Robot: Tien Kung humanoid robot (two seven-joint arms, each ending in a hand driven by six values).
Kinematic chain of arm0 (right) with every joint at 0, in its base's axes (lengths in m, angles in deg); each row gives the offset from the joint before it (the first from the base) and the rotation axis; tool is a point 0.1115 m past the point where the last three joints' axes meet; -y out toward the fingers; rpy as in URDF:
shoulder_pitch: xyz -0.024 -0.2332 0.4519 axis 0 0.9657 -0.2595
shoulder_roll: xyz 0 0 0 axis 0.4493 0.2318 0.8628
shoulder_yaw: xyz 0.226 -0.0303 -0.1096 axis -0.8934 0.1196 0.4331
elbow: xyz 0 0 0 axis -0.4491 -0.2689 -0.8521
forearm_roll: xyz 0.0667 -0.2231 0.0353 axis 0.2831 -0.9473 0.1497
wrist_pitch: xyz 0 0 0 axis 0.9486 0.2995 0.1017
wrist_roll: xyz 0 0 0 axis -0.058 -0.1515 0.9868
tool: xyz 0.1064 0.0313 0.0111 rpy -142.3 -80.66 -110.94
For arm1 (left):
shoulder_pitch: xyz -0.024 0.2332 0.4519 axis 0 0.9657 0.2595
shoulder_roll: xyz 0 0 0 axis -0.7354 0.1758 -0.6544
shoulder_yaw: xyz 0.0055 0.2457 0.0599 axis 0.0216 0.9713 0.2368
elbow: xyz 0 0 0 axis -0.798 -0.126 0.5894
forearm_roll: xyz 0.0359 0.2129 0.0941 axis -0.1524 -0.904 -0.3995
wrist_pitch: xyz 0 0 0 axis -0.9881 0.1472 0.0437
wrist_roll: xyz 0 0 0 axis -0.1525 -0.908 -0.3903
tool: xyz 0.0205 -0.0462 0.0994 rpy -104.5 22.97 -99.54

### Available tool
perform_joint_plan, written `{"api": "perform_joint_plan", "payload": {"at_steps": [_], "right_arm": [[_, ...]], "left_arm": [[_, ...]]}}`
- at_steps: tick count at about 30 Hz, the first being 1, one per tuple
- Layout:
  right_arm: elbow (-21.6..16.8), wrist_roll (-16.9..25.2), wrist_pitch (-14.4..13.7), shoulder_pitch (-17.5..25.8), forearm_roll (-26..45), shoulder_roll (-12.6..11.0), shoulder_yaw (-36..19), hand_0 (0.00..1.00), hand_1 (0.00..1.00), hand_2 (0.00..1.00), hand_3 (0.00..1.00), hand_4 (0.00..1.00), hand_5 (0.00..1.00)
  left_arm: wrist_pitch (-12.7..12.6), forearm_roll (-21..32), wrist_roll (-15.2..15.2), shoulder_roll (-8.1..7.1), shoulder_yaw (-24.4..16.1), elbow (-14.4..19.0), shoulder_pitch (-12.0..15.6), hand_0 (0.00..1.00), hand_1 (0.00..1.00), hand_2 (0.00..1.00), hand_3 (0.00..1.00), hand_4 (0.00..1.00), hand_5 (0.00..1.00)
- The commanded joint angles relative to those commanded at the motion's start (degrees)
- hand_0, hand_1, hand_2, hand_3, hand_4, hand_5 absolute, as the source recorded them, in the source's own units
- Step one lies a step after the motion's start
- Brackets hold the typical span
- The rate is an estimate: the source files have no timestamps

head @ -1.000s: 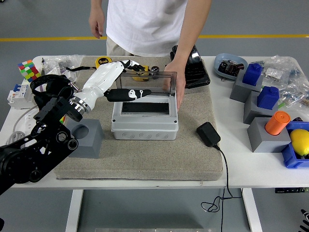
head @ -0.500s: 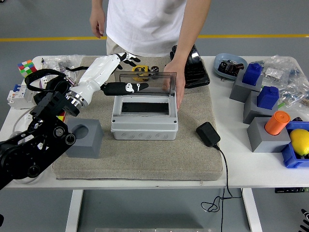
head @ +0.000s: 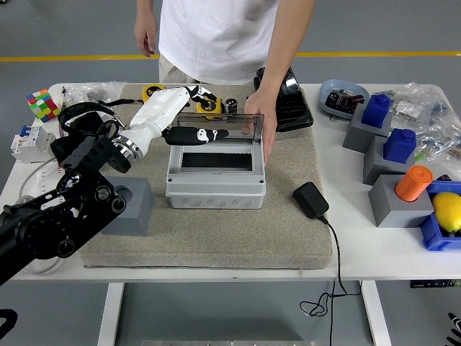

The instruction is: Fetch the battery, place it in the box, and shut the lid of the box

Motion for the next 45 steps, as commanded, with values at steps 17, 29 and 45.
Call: {"api": "perform_joint_plan", "payload": {"at_steps": [17, 29, 45], "right_arm": [[-0.03, 0.07, -0.09, 0.11, -0.12, -0.15, -0.15, 0.626, 0.65, 0.633, 0.534, 0.956, 0.416], [-0.03, 0.27, 0.04, -0.01, -0.18, -0.18, -0.47, 0.626, 0.651, 0.632, 0.534, 0.956, 0.417], [0.0, 0.25, -0.12, 0.13, -0.15, -0.18, -0.2, 0.625, 0.65, 0.632, 0.534, 0.957, 0.416]], "left_arm": [[0.77, 1.06, 1.6, -4.63, 2.04, 9.07, 5.13, 0.553, 0.664, 0.654, 0.708, 0.998, 0.689], [0.96, 3.44, 1.78, -6.17, 3.03, 10.87, 7.63, 0.537, 0.655, 0.647, 0.704, 0.998, 0.684], [1.42, 4.98, 1.84, -6.97, 3.42, 12.43, 9.1, 0.527, 0.654, 0.646, 0.704, 0.998, 0.68]]}}
